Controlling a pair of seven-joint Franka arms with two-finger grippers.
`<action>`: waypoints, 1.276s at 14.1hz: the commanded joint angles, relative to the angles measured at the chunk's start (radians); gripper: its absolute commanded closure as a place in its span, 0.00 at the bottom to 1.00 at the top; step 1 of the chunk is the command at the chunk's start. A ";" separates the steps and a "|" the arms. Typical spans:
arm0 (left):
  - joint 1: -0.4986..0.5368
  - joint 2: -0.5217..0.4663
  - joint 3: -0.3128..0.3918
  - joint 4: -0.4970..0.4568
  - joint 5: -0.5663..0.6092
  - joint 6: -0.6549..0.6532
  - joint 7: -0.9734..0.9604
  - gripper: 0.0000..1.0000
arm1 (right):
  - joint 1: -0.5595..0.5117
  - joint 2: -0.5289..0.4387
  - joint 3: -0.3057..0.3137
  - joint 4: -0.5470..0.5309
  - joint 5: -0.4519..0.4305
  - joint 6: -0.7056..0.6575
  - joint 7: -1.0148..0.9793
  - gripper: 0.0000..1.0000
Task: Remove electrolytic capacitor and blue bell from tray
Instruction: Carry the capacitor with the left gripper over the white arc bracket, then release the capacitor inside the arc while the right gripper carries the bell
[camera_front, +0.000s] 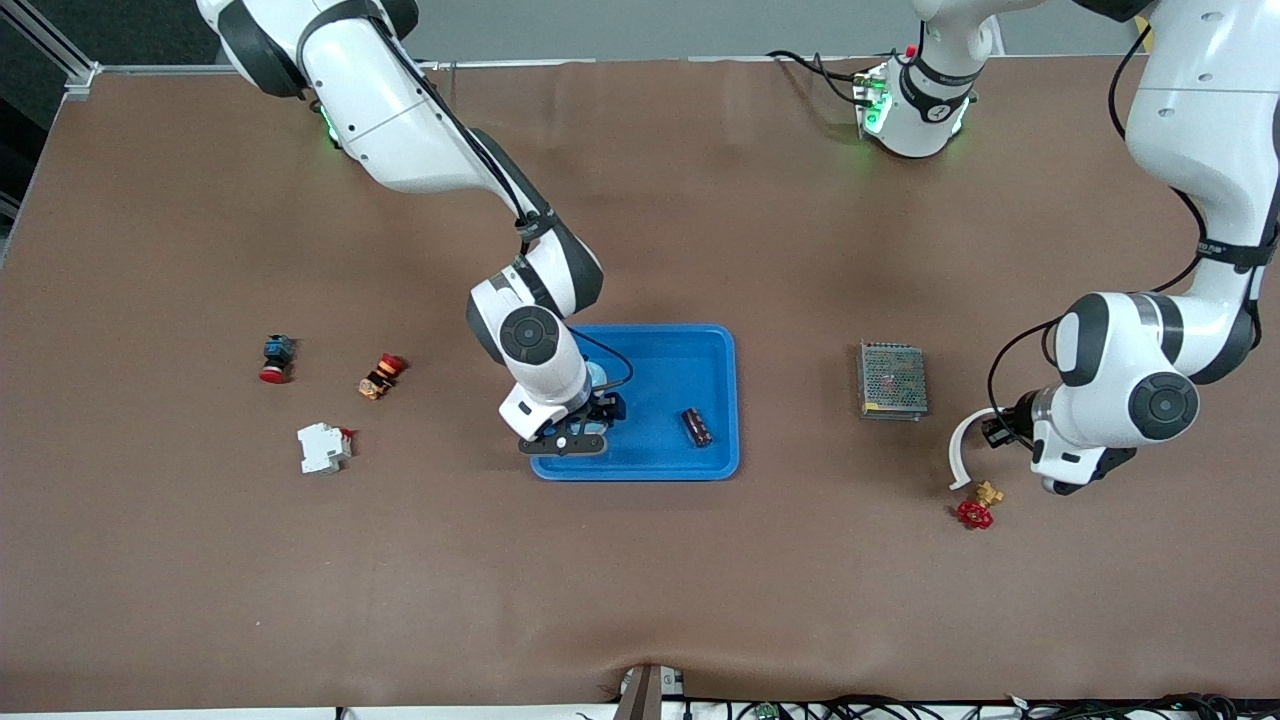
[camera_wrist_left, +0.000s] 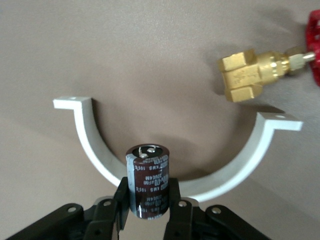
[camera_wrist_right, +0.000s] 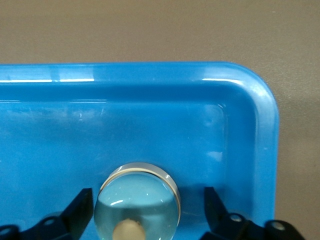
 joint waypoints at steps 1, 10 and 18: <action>0.036 0.001 -0.011 -0.015 0.052 0.027 0.014 1.00 | -0.001 0.019 0.004 0.029 -0.016 -0.002 -0.001 0.18; 0.031 0.023 -0.012 -0.025 0.077 0.063 0.007 0.59 | -0.001 -0.008 0.006 0.064 -0.010 -0.031 -0.007 0.69; 0.022 -0.009 -0.040 -0.014 0.062 0.036 -0.009 0.00 | -0.089 -0.252 0.010 0.101 0.002 -0.483 -0.284 0.69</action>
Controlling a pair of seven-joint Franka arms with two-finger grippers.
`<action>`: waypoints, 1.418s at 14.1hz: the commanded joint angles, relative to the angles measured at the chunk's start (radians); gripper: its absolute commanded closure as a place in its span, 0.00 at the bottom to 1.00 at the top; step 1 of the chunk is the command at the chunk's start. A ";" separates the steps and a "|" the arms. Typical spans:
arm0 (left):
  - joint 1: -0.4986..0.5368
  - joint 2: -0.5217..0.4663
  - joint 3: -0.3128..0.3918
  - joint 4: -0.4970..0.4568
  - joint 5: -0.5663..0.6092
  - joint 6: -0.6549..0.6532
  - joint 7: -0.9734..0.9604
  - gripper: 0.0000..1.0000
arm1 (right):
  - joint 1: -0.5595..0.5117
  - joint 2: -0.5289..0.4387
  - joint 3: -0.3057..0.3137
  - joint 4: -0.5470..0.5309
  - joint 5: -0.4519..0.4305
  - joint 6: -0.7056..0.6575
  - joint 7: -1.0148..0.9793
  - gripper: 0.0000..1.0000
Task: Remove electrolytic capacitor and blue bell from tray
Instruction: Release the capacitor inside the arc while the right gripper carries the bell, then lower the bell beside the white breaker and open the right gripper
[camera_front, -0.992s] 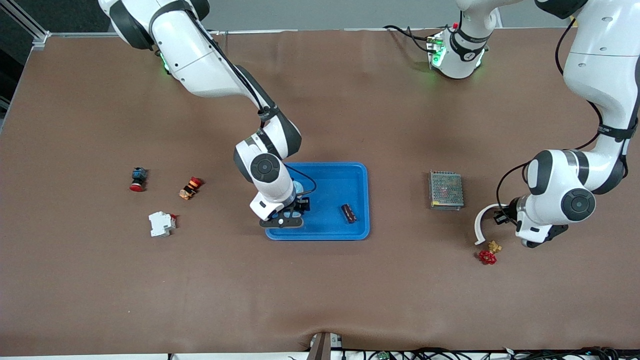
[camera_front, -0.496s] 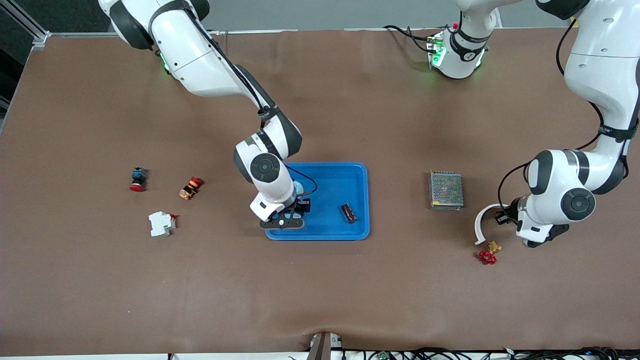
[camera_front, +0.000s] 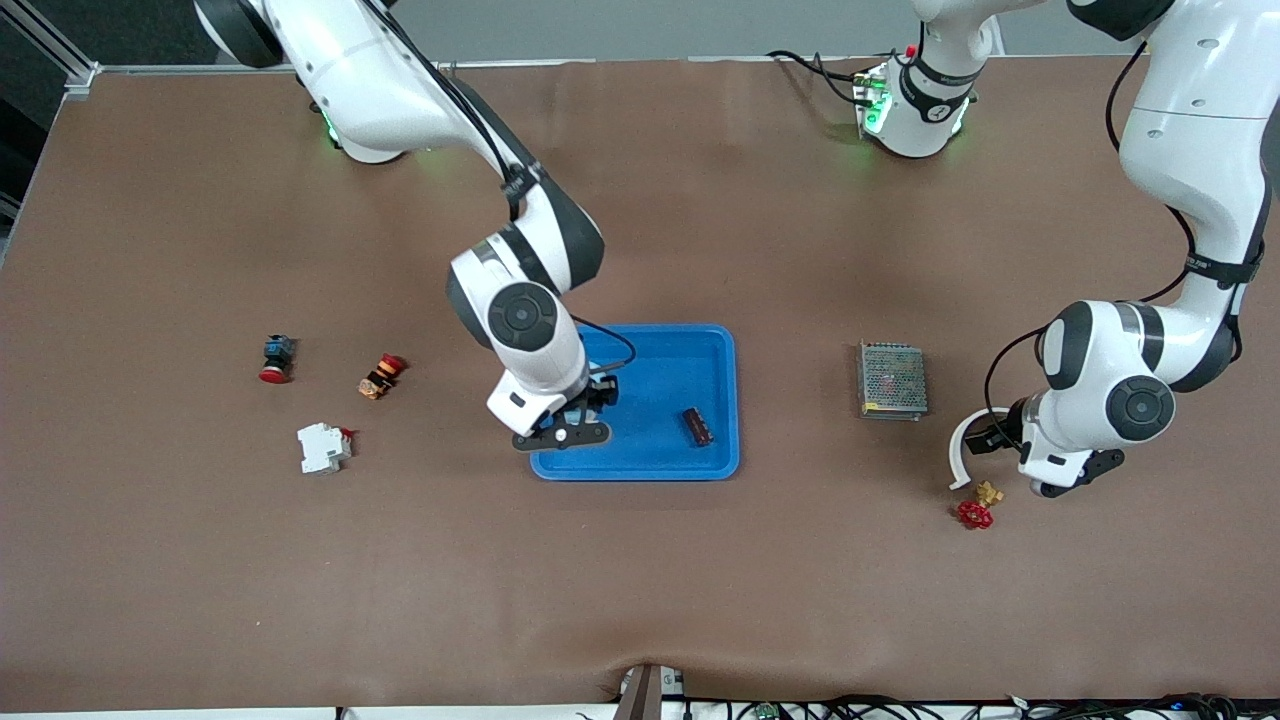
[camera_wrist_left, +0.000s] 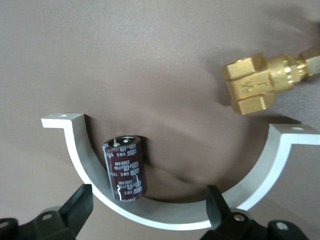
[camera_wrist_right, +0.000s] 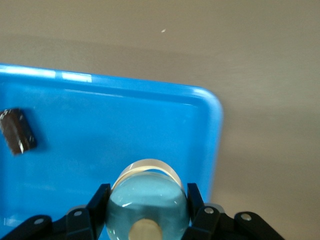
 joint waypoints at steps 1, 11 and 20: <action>0.005 -0.051 -0.028 -0.004 0.001 -0.031 -0.019 0.00 | -0.107 -0.122 0.013 -0.033 0.007 -0.146 -0.226 0.69; 0.014 -0.153 -0.125 0.001 -0.002 -0.194 -0.117 0.00 | -0.555 -0.165 0.010 -0.030 -0.005 -0.241 -1.132 0.69; 0.083 -0.250 -0.145 -0.139 -0.025 -0.205 -0.124 0.00 | -0.736 -0.009 0.010 -0.033 0.007 0.007 -1.537 0.69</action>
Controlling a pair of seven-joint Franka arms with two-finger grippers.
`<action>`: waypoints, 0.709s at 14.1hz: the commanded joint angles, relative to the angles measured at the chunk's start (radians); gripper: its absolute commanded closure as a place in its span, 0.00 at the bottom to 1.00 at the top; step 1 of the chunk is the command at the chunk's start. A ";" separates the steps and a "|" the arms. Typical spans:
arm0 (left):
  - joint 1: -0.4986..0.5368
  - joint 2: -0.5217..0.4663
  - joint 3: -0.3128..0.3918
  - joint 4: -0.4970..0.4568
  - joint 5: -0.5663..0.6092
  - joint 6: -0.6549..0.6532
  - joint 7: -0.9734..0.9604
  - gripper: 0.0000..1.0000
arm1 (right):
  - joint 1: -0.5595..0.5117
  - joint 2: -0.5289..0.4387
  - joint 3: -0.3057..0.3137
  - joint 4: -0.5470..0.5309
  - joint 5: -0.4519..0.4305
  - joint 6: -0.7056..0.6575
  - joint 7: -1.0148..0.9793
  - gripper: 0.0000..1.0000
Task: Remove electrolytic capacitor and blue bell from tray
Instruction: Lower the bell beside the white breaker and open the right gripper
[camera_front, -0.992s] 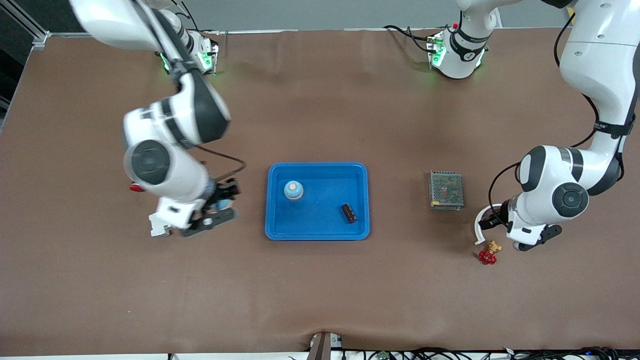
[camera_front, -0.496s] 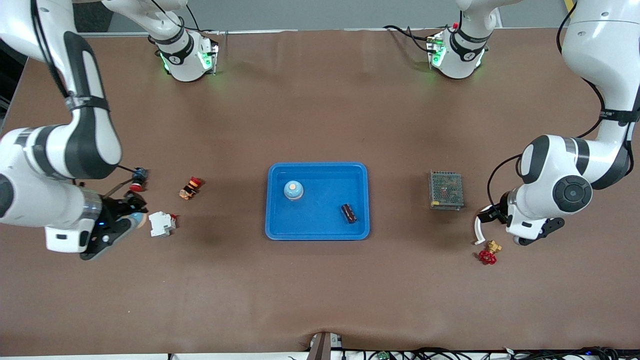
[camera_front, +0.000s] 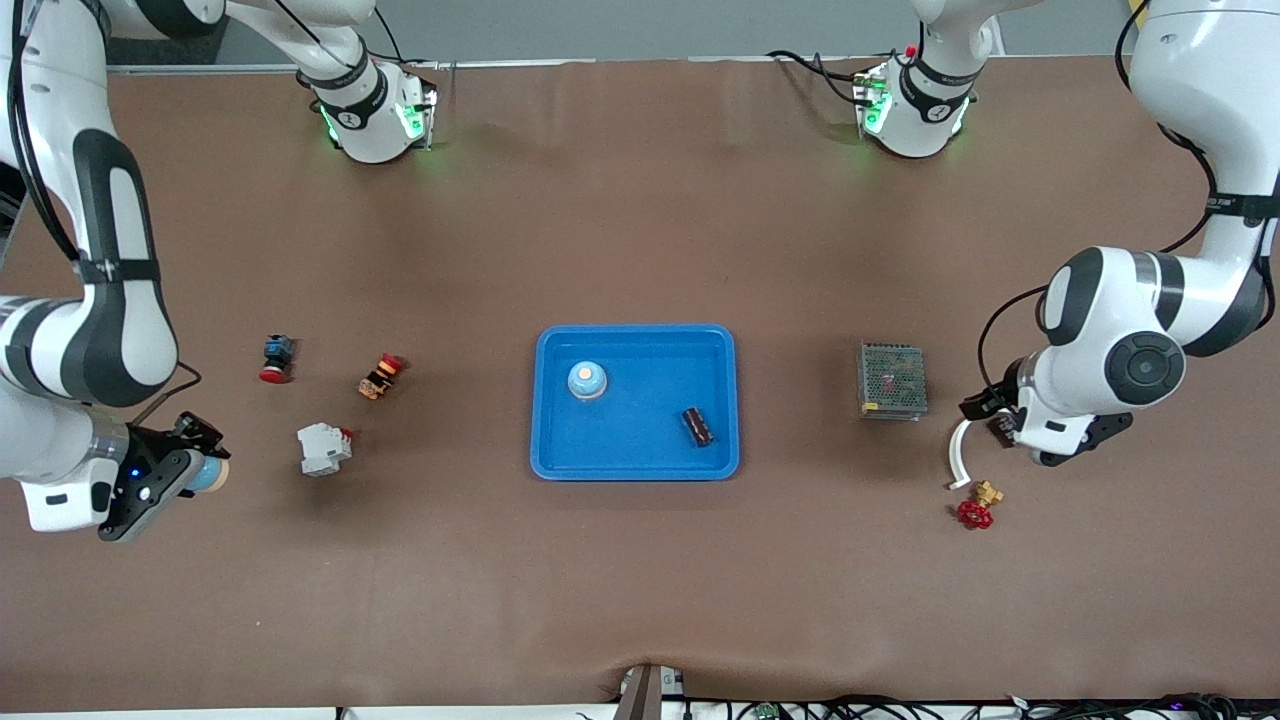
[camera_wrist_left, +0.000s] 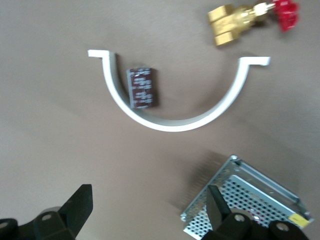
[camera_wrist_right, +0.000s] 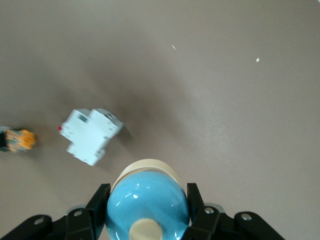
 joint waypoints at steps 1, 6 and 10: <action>0.042 -0.044 -0.020 -0.055 -0.038 0.011 -0.009 0.00 | -0.022 0.035 0.020 0.008 0.002 0.024 -0.052 0.69; 0.087 -0.054 -0.018 -0.095 -0.093 0.036 -0.038 0.00 | -0.024 0.047 0.020 -0.133 -0.002 0.253 -0.131 0.69; 0.102 -0.054 -0.018 -0.115 -0.090 0.048 -0.088 0.00 | -0.022 0.068 0.018 -0.159 -0.009 0.297 -0.164 0.69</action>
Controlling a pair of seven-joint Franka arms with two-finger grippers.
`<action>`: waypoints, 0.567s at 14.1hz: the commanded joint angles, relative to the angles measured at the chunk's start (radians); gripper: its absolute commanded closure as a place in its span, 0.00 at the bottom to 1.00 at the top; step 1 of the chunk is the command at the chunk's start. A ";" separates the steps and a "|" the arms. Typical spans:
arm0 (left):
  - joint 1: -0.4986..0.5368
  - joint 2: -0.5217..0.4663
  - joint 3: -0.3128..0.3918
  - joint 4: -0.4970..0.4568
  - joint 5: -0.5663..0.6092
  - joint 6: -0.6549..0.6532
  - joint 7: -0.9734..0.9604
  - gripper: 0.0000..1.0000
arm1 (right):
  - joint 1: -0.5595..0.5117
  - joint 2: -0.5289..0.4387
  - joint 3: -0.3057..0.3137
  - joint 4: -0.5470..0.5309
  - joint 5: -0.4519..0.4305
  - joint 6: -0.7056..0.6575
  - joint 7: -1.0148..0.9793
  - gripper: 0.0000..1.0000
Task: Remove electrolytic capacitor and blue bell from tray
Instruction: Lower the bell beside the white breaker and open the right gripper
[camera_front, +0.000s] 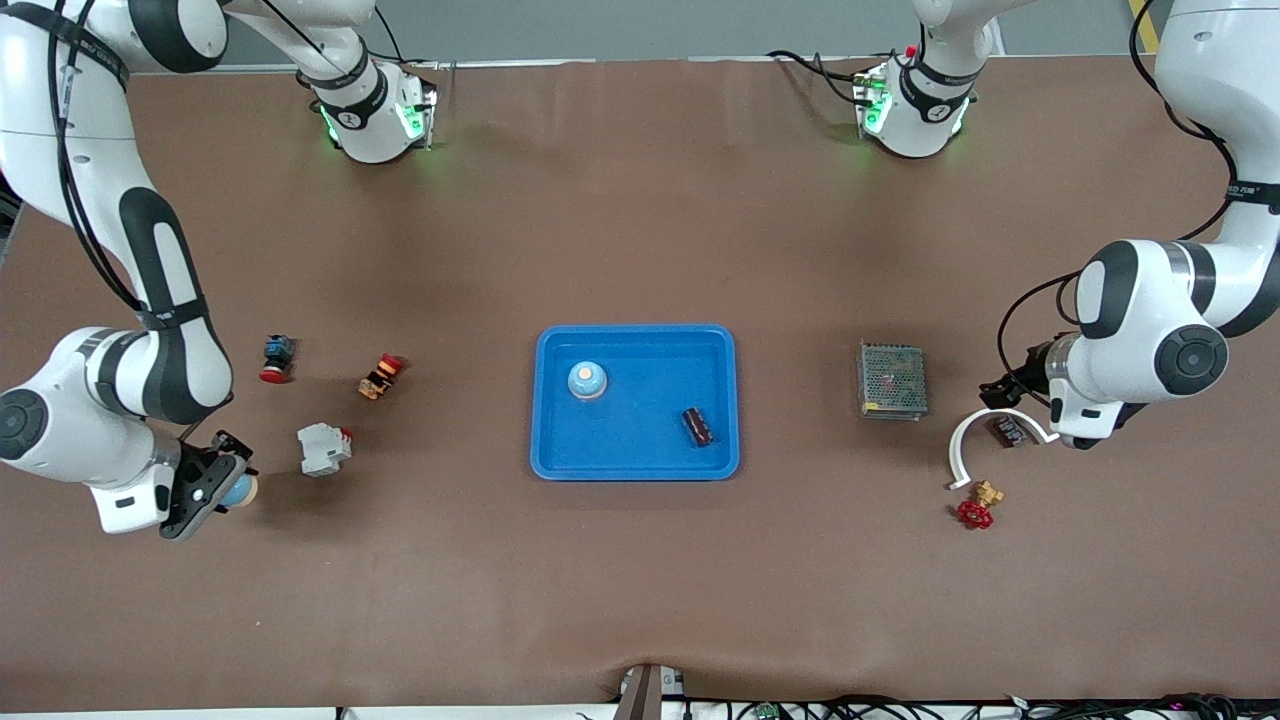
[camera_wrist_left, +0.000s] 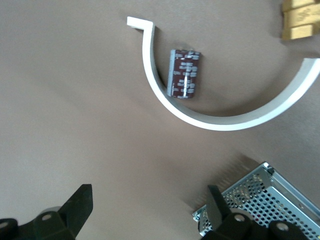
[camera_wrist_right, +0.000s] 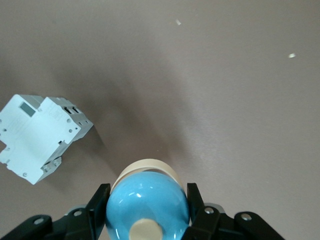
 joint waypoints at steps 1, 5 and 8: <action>0.017 -0.039 -0.013 -0.056 -0.013 0.037 -0.056 0.00 | -0.014 0.003 0.013 -0.013 -0.009 0.019 -0.056 0.69; 0.020 -0.048 -0.013 -0.101 -0.015 0.092 -0.127 0.00 | -0.029 0.042 0.015 -0.015 -0.008 0.076 -0.127 0.68; 0.017 -0.059 -0.013 -0.116 -0.013 0.115 -0.203 0.00 | -0.034 0.066 0.013 -0.015 -0.006 0.102 -0.139 0.68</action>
